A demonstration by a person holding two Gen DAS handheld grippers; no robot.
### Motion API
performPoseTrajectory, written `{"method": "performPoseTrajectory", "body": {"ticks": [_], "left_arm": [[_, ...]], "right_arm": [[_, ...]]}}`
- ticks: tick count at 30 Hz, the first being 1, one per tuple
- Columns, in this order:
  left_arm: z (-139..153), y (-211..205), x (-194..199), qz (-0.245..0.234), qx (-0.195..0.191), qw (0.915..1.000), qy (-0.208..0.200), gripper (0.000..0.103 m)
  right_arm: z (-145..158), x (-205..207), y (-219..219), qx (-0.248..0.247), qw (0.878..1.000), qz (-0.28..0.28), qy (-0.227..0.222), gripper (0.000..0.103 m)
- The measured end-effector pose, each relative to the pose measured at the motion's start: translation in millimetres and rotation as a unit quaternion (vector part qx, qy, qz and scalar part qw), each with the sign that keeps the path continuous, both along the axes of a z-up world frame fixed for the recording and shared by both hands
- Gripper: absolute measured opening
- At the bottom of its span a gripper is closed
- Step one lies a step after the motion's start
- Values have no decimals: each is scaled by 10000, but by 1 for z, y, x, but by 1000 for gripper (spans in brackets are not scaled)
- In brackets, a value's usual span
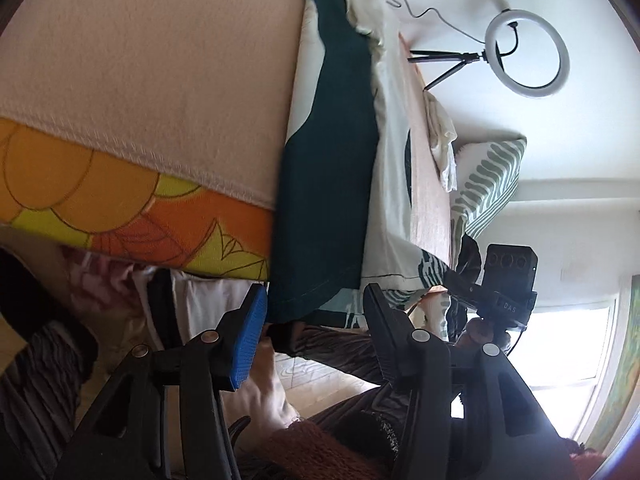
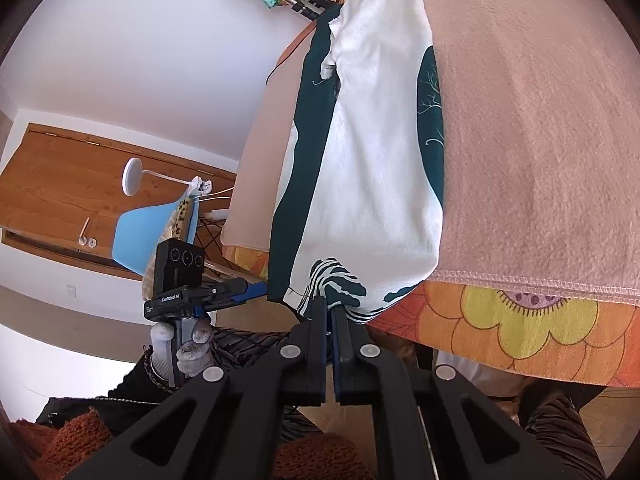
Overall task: Fold small clothes
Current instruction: 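Close both grippers on the hem end of the folded strip, then lift the hem end with both grippers and fold it toward the collar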
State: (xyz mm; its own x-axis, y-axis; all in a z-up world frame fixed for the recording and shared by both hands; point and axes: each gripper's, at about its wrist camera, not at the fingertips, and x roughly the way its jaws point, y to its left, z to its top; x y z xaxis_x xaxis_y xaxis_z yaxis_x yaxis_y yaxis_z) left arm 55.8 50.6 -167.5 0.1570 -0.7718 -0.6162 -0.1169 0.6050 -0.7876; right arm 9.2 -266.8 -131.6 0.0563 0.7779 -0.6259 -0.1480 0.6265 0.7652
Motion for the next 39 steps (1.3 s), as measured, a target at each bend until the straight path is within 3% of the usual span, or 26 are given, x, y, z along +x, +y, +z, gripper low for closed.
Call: {"method": "performPoseTrajectory", "body": {"ticks": [4,9,11,13,14,21,31,35,36,39], "left_arm": [[-13,-15,2,-221,109,9996,120,49],[-14,-21,1,-163,-230,9996,56,44],[-12,-22,0,-215,-270,9994,14,19],[-11,-22,0,-198,-352,9992,-35,4],[-9,-21,1,-185,-367,9991,-74,3],[24,-21,16,-120,-438,9972,-601,1],[81,-25,84,-196,-147,9866,-1613,1],[82,-30,112,-413,340,9827,-1774,1],[83,-34,116,-623,602,9771,-1942,1],[78,-48,114,-1144,1262,9611,-2174,15]], "right_arm": [[-1,-2,2,-52,10000,61,-29,0],[-5,-8,5,-202,9997,165,-38,0],[-6,-8,4,-219,9996,172,-15,0],[-7,-7,4,-230,9996,160,-6,0],[-7,-6,4,-210,9997,137,3,0],[6,7,1,-26,9999,18,-136,0],[40,66,6,-133,9972,-134,-721,0],[39,96,13,-302,9966,-143,-756,0],[37,102,15,-333,9967,-118,-729,0],[30,111,22,-534,9960,32,-720,0]]}}
